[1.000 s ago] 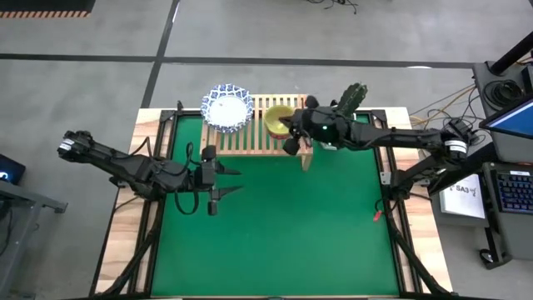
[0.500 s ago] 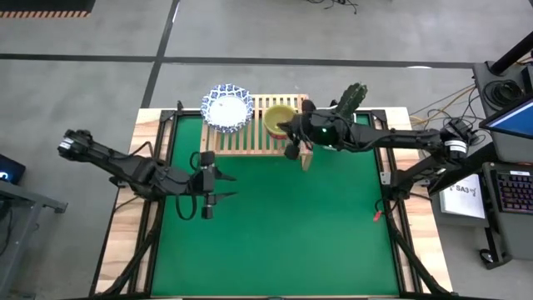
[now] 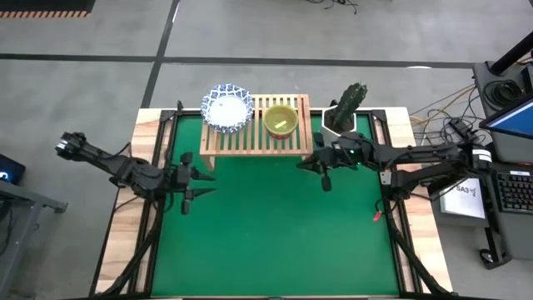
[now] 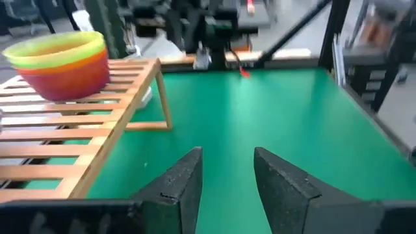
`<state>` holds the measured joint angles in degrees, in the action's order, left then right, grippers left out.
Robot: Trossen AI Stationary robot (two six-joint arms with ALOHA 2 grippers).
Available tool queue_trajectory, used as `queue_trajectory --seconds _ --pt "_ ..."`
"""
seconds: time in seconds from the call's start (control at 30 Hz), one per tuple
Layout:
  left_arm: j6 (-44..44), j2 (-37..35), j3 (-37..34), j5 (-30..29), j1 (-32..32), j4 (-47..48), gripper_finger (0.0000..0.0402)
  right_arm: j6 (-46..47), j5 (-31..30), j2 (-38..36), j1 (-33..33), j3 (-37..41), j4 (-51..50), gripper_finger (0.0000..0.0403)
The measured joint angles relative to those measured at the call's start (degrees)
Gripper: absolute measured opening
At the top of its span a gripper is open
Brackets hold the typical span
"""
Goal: Place and stack bowls onto a shelf
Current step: Return to Home Position
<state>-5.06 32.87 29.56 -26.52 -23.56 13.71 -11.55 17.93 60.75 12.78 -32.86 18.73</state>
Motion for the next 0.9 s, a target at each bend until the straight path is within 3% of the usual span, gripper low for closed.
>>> queue_trajectory --seconds 0.17,0.53,0.63,0.9 --pt "0.0 -11.0 -7.8 -1.3 1.1 -5.7 0.0096 0.0 0.1 -6.0 0.6 4.8 1.8 0.0009" --pt "0.4 -31.9 -18.0 -1.6 1.9 -5.2 0.0024 -1.8 0.1 -14.5 2.3 10.4 1.8 0.0009" --pt "-0.8 -32.9 -19.8 -2.0 2.0 -6.3 0.0005 -1.5 0.1 -16.2 2.3 12.6 3.9 0.0009" --pt "-3.0 -30.9 -27.2 -2.0 2.1 -14.5 0.0001 0.8 0.1 -21.4 4.3 20.9 11.8 0.0009"
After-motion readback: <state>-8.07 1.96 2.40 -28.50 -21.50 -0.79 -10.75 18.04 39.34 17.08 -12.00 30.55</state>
